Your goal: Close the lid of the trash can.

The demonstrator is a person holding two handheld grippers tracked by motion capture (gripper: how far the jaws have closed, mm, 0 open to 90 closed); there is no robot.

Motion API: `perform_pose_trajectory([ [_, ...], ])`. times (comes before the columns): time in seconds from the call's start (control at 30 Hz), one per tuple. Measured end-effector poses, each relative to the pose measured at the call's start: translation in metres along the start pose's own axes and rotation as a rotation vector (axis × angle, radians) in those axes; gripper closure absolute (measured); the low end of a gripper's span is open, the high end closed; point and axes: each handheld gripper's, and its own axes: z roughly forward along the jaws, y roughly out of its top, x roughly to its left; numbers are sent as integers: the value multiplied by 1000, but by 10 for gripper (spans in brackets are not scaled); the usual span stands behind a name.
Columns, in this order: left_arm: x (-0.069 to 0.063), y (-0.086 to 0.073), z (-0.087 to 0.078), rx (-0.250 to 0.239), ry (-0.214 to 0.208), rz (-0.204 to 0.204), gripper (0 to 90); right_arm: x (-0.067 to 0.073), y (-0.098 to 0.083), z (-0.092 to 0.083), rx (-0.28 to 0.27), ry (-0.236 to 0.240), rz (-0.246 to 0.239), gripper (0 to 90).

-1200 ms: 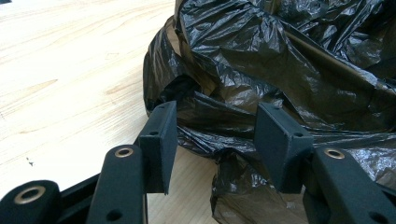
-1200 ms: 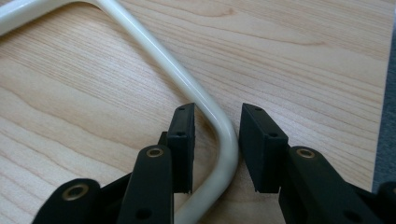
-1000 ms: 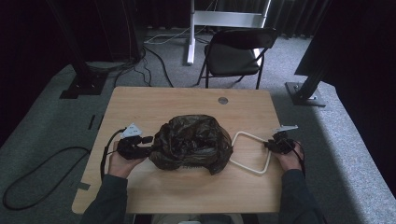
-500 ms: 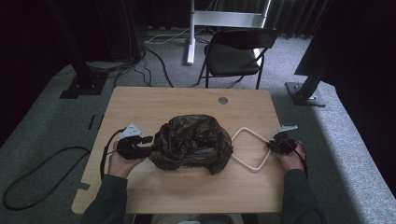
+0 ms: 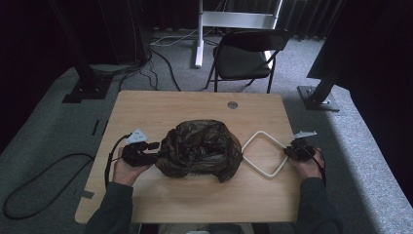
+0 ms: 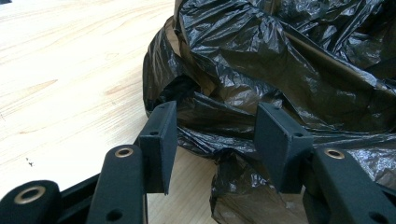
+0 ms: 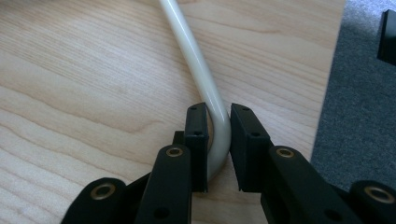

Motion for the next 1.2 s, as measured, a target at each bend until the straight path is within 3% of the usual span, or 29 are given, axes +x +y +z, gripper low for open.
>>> perform_pose_trajectory([
  [0.7,0,0,0,0,1,1,504,-14,17,-32,-56,-16,-4,783],
  [1.0,0,0,-1,-1,2,0,504,-11,34,-45,-94,19,-11,784],
  [1.2,0,0,-1,-3,2,0,504,-6,46,-51,-108,15,-42,784],
])
